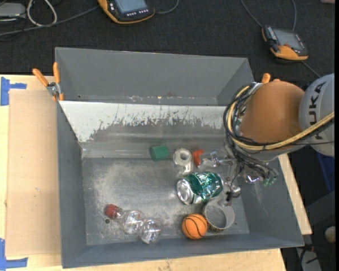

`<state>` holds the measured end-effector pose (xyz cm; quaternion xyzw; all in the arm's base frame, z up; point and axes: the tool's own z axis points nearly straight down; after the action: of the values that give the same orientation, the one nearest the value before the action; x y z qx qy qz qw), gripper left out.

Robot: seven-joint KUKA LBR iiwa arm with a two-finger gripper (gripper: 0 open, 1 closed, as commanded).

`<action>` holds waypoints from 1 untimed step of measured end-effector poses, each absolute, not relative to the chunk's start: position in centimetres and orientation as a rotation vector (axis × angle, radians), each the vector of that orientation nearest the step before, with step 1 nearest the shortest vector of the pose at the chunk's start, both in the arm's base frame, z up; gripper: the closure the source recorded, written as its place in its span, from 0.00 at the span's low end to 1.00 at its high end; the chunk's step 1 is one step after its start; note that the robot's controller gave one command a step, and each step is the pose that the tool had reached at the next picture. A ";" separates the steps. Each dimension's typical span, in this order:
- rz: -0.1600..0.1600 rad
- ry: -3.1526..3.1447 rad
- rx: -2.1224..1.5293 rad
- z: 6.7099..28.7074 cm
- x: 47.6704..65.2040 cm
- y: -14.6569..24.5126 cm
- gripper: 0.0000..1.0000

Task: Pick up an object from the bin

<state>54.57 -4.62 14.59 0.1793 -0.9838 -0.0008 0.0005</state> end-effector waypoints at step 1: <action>0.003 -3.069 0.712 6.9 56.1 -4.6 0.00</action>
Offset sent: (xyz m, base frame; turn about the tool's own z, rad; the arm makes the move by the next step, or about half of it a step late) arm 0.0194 -0.0012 -0.0759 -0.0602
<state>56.06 -4.63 6.87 0.2259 -0.9741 0.0009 -0.0044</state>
